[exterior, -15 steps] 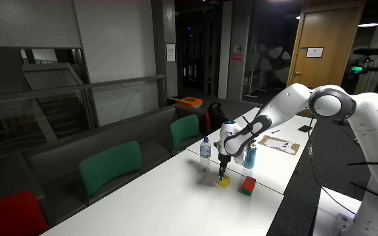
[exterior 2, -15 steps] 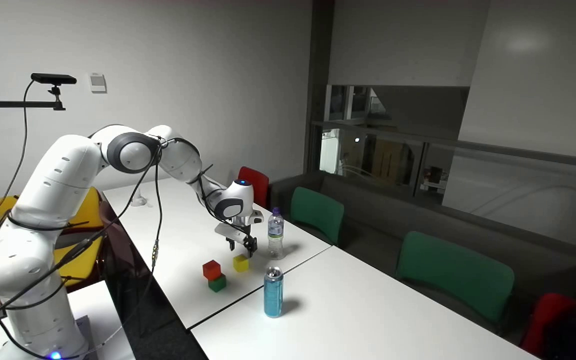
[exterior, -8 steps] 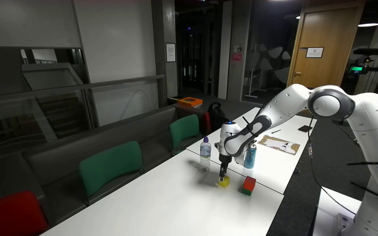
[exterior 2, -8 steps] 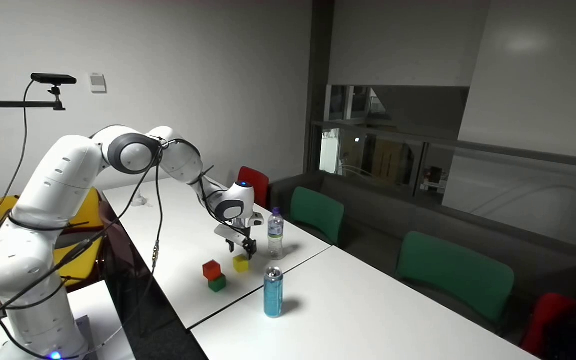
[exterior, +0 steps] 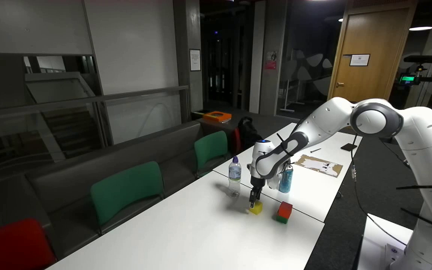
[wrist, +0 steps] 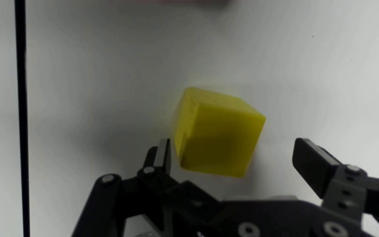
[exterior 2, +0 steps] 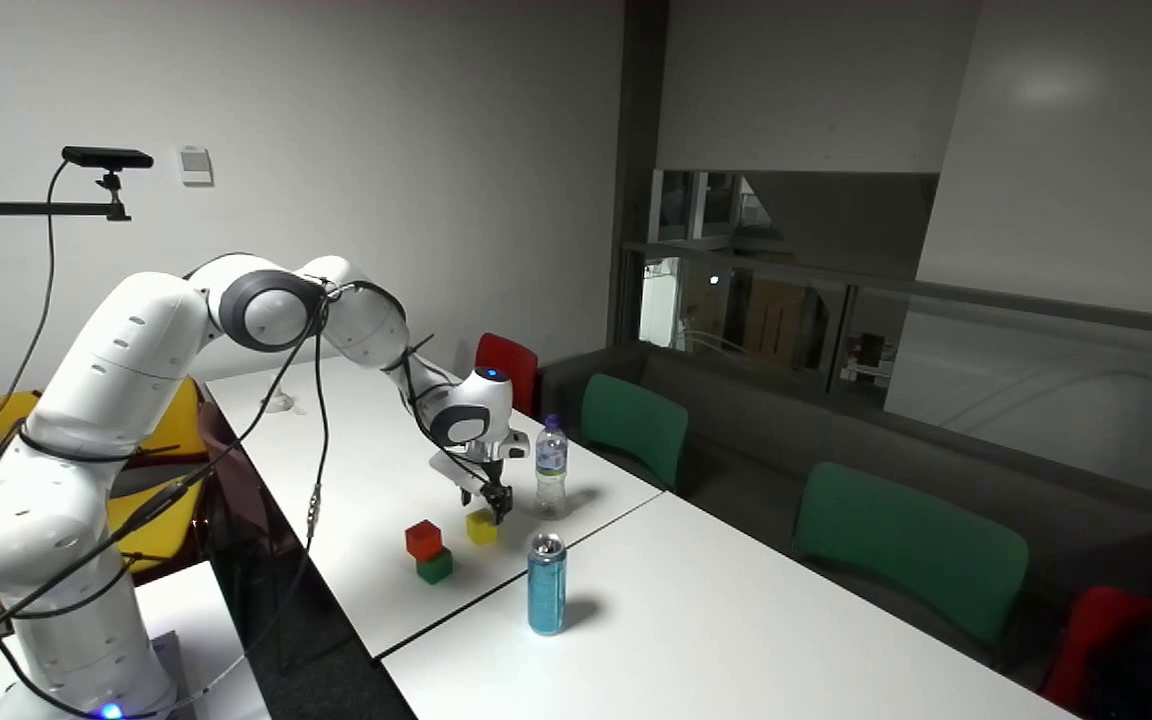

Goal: Stack the three blocks together.

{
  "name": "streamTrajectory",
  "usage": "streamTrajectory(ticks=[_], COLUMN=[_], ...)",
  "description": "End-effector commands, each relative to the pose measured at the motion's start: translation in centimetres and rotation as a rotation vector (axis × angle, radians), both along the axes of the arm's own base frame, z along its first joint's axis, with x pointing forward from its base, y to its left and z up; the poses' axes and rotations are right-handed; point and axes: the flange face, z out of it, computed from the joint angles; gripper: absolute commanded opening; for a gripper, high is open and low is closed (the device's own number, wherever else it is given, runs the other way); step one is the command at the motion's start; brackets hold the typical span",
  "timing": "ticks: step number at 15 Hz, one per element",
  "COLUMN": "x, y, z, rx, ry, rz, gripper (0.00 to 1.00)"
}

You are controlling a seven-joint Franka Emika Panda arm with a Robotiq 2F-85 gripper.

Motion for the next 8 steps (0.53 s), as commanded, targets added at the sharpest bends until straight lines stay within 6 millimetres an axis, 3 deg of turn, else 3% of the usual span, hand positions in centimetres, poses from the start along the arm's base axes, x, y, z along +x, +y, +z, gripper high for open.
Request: streamTrajectory(ticks=[1,8], x=[0.49,0.89], y=[-0.49,-1.02], z=[0.84,0.72], rx=[0.027,0.031], ry=[0.001,0.008], rz=[-0.045,-0.056], gripper=[1.00,1.00])
